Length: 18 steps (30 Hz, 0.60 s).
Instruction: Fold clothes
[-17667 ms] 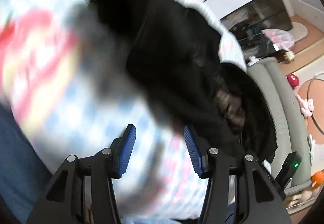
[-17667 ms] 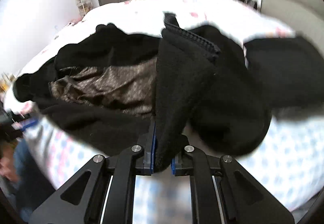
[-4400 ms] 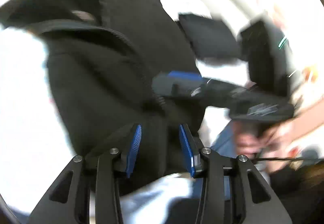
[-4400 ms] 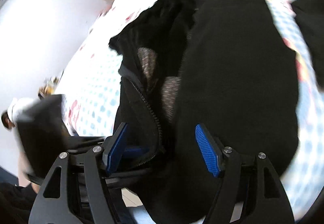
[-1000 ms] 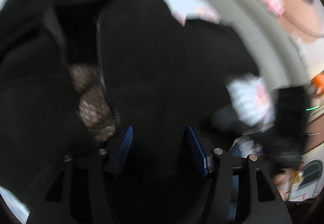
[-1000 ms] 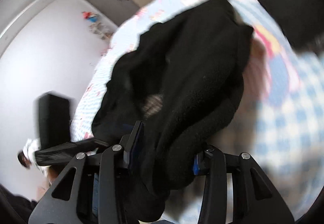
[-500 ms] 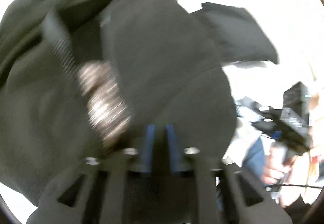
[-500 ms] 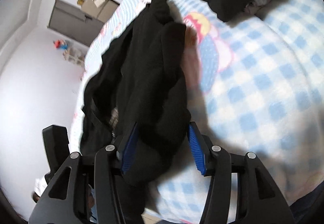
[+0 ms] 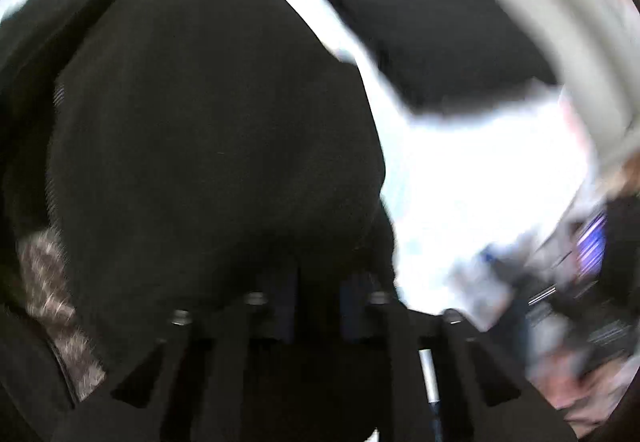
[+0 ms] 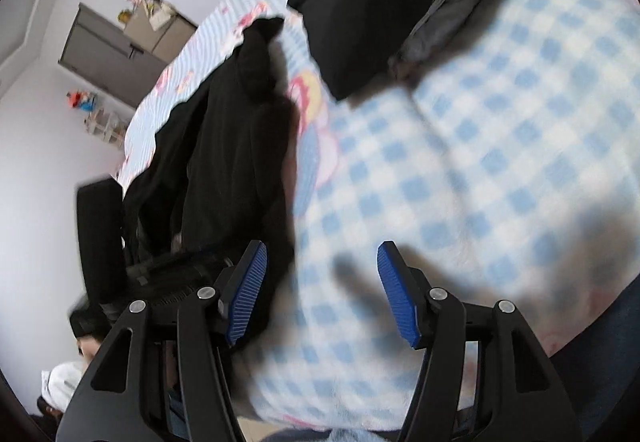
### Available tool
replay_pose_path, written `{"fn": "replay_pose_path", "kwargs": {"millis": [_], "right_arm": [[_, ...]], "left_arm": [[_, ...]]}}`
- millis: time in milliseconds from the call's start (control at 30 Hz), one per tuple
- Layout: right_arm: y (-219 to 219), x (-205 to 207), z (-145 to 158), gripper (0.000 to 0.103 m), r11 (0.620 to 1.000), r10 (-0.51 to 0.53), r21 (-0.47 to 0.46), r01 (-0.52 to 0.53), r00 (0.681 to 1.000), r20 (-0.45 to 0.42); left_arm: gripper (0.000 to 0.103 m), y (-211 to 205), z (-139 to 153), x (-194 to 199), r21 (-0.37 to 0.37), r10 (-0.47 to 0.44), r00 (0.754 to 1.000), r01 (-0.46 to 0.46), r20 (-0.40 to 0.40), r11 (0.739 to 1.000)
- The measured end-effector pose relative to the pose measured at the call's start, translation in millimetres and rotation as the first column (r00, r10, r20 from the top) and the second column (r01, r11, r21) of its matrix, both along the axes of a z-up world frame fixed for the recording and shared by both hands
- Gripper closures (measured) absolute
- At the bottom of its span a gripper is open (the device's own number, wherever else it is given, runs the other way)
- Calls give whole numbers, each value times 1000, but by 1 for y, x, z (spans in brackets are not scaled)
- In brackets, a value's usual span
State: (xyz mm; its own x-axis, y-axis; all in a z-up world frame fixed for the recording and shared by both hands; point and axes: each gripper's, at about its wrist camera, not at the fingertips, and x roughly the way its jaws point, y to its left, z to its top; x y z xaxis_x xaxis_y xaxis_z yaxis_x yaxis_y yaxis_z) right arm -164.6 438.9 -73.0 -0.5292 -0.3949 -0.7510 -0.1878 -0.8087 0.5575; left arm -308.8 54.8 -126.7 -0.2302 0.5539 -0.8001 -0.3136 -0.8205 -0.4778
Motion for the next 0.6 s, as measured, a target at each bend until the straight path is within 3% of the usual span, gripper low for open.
{"fn": "replay_pose_path", "kwargs": {"millis": [67, 167, 267, 333, 433, 467, 500, 600], "right_arm": [[-10, -6, -1, 43, 999, 53, 10, -53, 999, -2], [-28, -19, -5, 43, 993, 119, -7, -119, 993, 0], [-54, -39, -8, 43, 981, 183, -68, -184, 983, -20], [-71, -57, -11, 43, 971, 214, -107, -216, 976, -31], [-86, -88, -23, 39, 960, 193, -196, -199, 980, -49], [-90, -98, -29, 38, 956, 164, -236, -173, 985, -54], [-93, -106, -36, 38, 948, 130, -285, -140, 990, -55], [-106, -131, -65, 38, 881, 51, -470, -57, 998, -26]], "left_arm": [[92, -46, 15, -5, 163, 121, 992, -125, 33, 979], [92, -126, 30, -2, 308, 318, 947, -319, 54, 897], [92, -191, 25, 6, 270, 463, 886, -453, 31, 850], [93, -227, -2, 7, 223, 516, 853, -521, 85, 824], [92, -245, -56, 3, 95, 508, 847, -525, 157, 846], [90, -248, -70, 4, 90, 507, 840, -530, 192, 843], [90, -252, -74, 6, 107, 513, 834, -539, 201, 835], [89, -254, -66, 8, 94, 503, 847, -522, 172, 848]]}}
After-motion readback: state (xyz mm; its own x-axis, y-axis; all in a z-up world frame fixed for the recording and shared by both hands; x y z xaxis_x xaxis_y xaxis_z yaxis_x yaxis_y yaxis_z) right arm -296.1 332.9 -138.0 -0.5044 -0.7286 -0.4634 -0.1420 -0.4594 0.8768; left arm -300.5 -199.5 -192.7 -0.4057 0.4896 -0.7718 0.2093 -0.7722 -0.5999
